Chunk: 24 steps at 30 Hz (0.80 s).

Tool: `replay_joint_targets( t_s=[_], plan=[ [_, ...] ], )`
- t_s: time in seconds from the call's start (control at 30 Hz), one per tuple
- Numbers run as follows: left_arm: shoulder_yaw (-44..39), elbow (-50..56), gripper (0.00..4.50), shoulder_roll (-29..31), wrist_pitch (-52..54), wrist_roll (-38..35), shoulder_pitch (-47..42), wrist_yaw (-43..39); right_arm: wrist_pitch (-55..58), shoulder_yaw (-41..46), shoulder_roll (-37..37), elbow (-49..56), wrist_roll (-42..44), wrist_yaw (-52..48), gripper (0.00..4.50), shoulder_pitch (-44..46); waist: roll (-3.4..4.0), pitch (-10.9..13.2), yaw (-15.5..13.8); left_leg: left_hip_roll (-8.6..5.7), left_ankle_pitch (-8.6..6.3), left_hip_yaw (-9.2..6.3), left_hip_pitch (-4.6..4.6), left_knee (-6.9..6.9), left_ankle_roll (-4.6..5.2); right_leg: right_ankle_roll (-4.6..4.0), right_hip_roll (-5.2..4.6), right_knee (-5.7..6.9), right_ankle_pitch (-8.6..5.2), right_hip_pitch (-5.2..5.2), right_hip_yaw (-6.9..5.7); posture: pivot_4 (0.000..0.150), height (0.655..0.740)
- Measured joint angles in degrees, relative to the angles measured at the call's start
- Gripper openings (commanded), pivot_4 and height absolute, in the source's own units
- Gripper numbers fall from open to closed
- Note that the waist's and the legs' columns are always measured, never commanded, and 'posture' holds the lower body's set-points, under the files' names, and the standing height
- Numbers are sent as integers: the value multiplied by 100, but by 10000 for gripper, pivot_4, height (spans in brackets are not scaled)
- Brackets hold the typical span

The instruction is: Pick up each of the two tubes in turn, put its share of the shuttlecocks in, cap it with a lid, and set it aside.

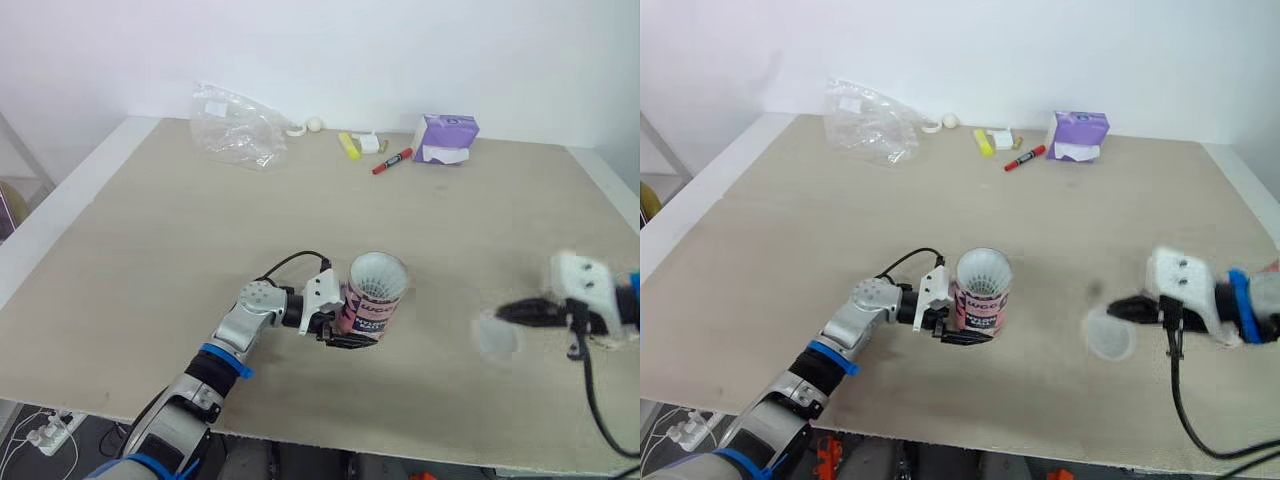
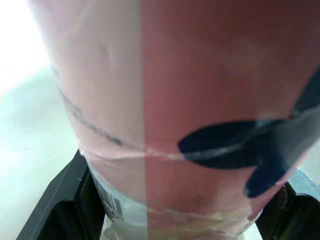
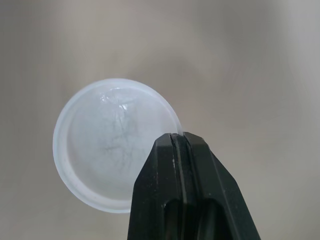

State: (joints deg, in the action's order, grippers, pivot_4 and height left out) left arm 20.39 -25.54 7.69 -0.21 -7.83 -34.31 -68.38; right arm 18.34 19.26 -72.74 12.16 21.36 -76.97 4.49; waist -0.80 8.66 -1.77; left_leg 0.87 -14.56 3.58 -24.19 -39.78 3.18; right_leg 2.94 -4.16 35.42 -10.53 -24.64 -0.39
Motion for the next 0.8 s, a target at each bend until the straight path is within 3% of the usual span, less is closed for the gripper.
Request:
replay_joint_targets(
  t_s=[0.17, 0.23, 0.3, 0.37, 0.53, 0.8],
  plan=[
    [16, -57, 33595, -29, -12, 7, -23, -5, 537, -647, -199, 865, 719, 91, 506, 2152, -15, 7, -14, 7, 1, -15, -4, 2, -3, -9, 0, -1, -5, 1, -13, 1500, 7400],
    [23, -57, 33595, -36, -16, 6, -23, -9, 568, -751, -199, 917, 759, 89, 506, 2172, -24, 7, -16, 4, -1, -16, -7, 2, -5, -20, -6, -2, 0, 3, -13, 1500, 7400],
    [-3, -93, 33595, -16, -62, 8, -89, -1, 946, -1792, 544, 1008, 740, 238, 506, 3625, 1, 2, 103, -6, -1, 25, -11, 1, 1, -28, -24, -2, 28, -25, 10, 1500, 7400],
    [0, -118, 33595, -35, -60, 14, -88, 35, 1050, -2204, 880, 1100, 679, 270, 506, 4083, -8, 7, 120, 3, 0, 20, -13, 0, 1, -29, -14, -2, 29, -26, 3, 1500, 7400],
    [3, -153, 33595, -59, -78, 14, -95, 45, 1162, -3044, 1546, 868, 300, 334, 506, 4670, -9, 7, 109, 3, 3, 18, -22, 1, 0, -36, -14, 2, 30, -33, 3, 1500, 7400],
    [3, -81, 33595, -22, -77, 13, -50, 57, 901, -3292, 1630, 479, -147, -18, 506, 4799, -9, 7, 118, 5, 2, 20, -25, 1, 1, -38, -12, 8, 31, -40, 2, 1500, 7400]
  ],
)
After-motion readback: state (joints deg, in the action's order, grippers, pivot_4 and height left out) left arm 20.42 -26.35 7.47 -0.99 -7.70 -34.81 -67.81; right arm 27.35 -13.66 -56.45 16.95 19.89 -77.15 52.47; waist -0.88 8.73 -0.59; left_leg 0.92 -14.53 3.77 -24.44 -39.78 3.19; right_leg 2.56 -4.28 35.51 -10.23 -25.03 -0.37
